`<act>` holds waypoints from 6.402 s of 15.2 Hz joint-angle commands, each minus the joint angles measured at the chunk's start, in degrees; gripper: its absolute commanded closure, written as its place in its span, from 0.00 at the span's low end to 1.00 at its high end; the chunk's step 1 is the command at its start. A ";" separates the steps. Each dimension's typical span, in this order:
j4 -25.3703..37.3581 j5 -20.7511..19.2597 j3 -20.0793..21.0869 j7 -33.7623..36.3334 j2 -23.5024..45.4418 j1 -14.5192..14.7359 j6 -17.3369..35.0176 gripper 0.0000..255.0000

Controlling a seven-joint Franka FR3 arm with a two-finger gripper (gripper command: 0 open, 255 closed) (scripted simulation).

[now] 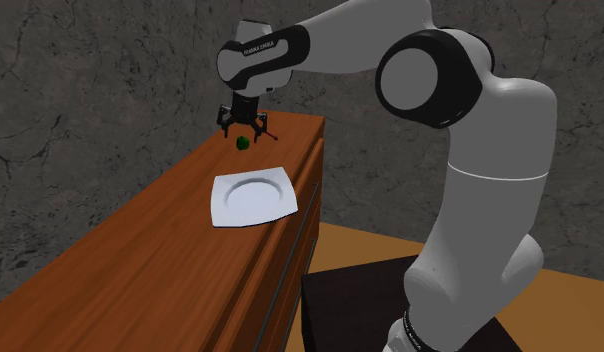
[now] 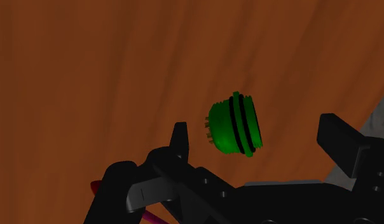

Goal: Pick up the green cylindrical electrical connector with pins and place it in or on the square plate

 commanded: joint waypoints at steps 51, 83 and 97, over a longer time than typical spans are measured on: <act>-26.52 12.92 2.16 3.76 -40.08 3.62 -10.81 1.00; -26.73 3.71 5.65 -6.43 -23.96 4.42 -5.56 1.00; -21.05 3.82 5.15 -6.28 -25.23 4.24 -12.43 1.00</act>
